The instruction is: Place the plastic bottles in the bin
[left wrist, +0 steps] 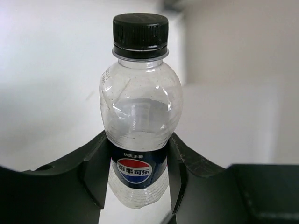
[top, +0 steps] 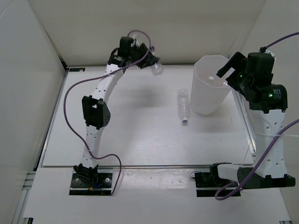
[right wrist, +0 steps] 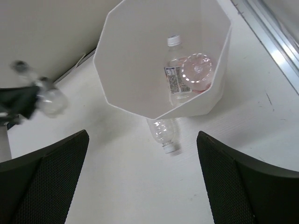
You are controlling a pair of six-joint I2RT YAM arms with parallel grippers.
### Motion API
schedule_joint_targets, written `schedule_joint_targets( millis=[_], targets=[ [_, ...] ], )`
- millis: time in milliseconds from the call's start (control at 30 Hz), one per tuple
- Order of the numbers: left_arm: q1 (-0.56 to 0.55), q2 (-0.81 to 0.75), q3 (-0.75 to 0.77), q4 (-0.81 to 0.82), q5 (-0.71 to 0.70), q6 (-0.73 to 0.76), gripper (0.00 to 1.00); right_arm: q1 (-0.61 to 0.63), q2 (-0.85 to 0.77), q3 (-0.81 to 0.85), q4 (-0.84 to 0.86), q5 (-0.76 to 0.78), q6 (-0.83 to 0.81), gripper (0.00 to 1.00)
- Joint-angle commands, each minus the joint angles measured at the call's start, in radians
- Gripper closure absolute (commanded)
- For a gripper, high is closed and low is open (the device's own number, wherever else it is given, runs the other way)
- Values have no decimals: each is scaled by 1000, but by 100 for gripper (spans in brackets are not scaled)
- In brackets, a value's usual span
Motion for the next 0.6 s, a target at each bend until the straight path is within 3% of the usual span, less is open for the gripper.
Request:
schedule_joint_targets(
  millis=[0,200,267,567],
  targets=[
    [-74,-161,116,263,-49,-44,64,-2,-15,-4,-15,102,47,0],
    [-143,-9,216,629,-35,-258,62,-24,-76,19,-41,184,90,0],
    [-176,-32,183,701,-78,-237,62,-24,-104,19,-41,184,90,0],
    [-319,5,190,753,-150,-220,61,-24,-291,-50,-152,173,145,0]
  ],
)
